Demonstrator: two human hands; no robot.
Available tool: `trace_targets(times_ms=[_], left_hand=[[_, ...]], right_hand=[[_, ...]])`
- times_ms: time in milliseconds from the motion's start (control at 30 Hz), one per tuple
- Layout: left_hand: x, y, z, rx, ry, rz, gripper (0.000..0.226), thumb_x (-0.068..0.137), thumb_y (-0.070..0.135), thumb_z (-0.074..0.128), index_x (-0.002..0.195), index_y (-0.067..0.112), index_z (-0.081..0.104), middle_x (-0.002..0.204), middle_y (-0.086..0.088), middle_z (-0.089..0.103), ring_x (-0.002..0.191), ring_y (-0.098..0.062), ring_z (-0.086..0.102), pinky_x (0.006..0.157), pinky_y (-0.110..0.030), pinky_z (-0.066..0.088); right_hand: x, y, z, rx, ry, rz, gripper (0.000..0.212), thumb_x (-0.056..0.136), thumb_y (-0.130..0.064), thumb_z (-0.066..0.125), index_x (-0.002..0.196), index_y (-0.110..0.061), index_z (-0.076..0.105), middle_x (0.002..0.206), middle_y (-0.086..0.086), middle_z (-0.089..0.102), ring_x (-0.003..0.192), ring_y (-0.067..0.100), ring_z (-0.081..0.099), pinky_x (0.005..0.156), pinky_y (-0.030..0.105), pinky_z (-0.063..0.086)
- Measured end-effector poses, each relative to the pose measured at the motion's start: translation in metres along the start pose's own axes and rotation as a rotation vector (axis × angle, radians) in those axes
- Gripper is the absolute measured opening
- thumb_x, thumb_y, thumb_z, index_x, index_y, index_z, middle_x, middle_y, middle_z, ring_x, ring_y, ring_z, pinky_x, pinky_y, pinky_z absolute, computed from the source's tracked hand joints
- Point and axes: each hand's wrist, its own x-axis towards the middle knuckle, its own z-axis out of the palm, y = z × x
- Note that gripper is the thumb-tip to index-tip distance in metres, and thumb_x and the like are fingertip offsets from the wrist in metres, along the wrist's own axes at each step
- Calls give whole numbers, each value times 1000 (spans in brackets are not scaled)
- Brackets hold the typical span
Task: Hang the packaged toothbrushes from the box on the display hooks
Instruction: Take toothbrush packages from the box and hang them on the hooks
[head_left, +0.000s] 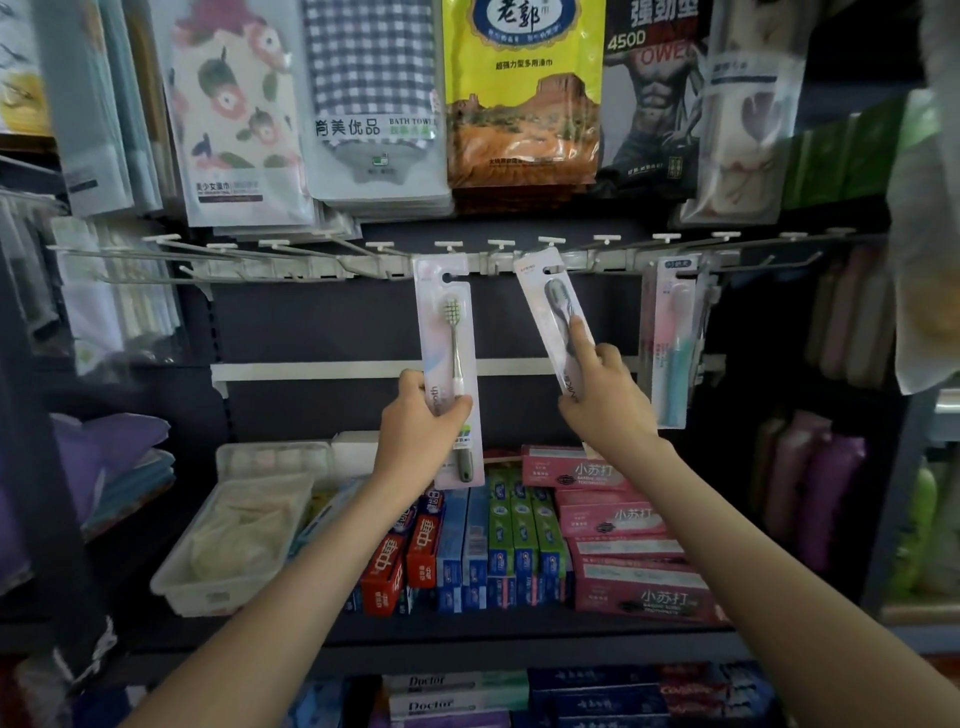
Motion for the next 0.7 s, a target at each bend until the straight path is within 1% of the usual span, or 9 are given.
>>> trace_targets(times_ms=[67, 133, 233, 367, 500, 633, 700], left_hand=[[2, 2, 3, 4, 4, 4, 29, 89, 32, 65, 100, 13, 46, 83, -4, 59, 64, -9, 52, 47, -14, 35], [5, 3, 7, 0, -1, 11, 29, 89, 32, 65, 100, 13, 46, 83, -5, 60, 64, -9, 52, 46, -13, 36], [9, 6, 15, -10, -13, 17, 29, 89, 31, 65, 100, 12, 46, 82, -5, 60, 63, -8, 52, 46, -12, 38], [15, 10, 23, -26, -11, -3, 28, 89, 30, 66, 102, 13, 47, 85, -3, 61, 66, -9, 54, 51, -17, 37], [22, 14, 26, 2, -29, 17, 31, 90, 30, 64, 104, 9, 46, 74, -1, 52, 61, -14, 49, 51, -24, 36], [27, 15, 26, 30, -12, 16, 29, 91, 30, 63, 100, 11, 44, 70, 2, 47, 59, -12, 46, 48, -23, 33], [28, 13, 26, 36, -5, 19, 29, 90, 30, 63, 99, 11, 43, 69, 2, 48, 58, -12, 46, 45, -19, 32]], right_hand=[[-3, 3, 1, -13, -21, -38, 89, 88, -14, 57, 152, -32, -2, 131, 7, 38, 100, 27, 49, 56, 33, 44], [-5, 6, 3, -43, -46, -61, 90, 87, -12, 56, 152, -33, -3, 133, 6, 36, 105, 26, 47, 58, 33, 46], [1, 11, 2, -73, -53, -28, 90, 86, -9, 55, 152, -33, -2, 134, 7, 36, 108, 28, 45, 63, 35, 46], [15, 9, 0, -132, -84, -26, 90, 88, -9, 55, 153, -31, -3, 135, 8, 35, 113, 28, 43, 64, 33, 41], [24, -3, 5, -133, -100, 6, 93, 88, -8, 55, 153, -29, -8, 135, 9, 34, 117, 28, 41, 66, 32, 40], [24, -3, 16, -81, -84, 19, 93, 87, -7, 55, 152, -29, -8, 134, 10, 33, 114, 29, 41, 63, 33, 40], [21, 3, 20, -52, -73, 1, 92, 86, -8, 55, 152, -30, -6, 133, 9, 34, 112, 29, 41, 65, 34, 42]])
